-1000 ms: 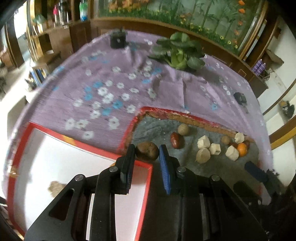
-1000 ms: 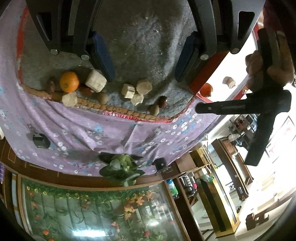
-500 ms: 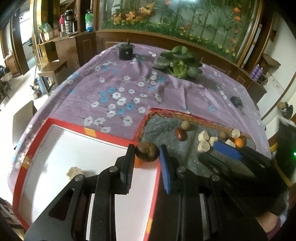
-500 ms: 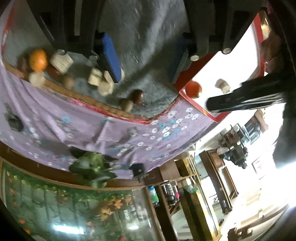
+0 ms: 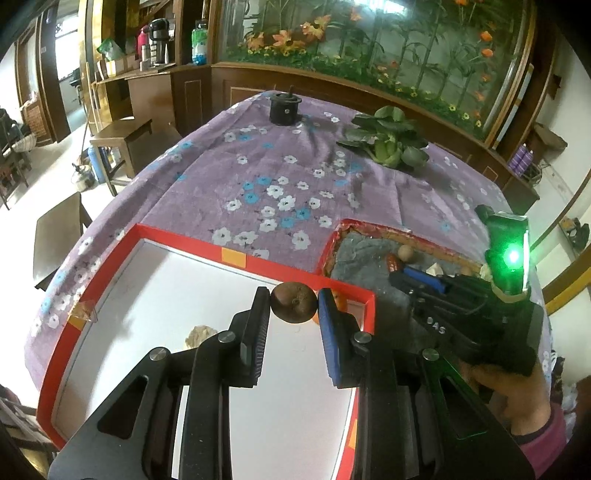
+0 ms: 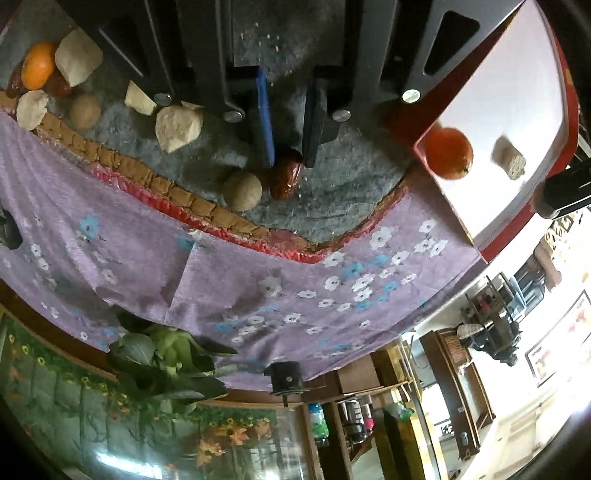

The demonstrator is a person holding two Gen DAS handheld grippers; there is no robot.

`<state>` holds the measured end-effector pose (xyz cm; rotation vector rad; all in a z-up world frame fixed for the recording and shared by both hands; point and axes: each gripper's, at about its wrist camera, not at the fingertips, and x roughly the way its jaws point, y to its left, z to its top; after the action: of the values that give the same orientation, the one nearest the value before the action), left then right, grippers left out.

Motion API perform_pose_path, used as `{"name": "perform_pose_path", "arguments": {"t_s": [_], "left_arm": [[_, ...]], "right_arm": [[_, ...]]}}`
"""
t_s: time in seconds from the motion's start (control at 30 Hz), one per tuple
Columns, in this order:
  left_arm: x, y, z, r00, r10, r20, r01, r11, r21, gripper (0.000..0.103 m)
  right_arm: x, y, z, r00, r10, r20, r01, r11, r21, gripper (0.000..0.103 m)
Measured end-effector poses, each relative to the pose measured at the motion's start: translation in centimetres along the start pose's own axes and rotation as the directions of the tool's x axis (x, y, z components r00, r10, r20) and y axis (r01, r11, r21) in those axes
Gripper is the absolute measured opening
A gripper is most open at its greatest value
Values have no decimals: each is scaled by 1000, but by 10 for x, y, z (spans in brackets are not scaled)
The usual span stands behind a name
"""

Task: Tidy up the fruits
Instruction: 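Carry the brown fruit over the white tray with the left gripper while the right gripper grasps the red date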

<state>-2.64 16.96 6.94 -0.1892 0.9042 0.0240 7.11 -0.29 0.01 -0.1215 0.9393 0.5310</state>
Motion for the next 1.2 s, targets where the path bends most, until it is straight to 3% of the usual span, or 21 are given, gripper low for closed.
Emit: {"name": "perform_pose_path", "arguments": {"t_s": [0.23,0.57,1.2], "left_arm": [[-9,5,-13,1000,-12,-9,12,1000,-19,26],[-20,13,-43,996,85,-13,-85,996,-30,26],[-22,39,-60,994,107,-32,-109,991,-82,26]], "right_arm": [[-48,14,-14,997,26,67,-26,1000,-12,14],[-105,62,-41,980,143,138,-136,989,-56,14],[-93,115,-45,975,199,102,-185,974,-129,14]]}}
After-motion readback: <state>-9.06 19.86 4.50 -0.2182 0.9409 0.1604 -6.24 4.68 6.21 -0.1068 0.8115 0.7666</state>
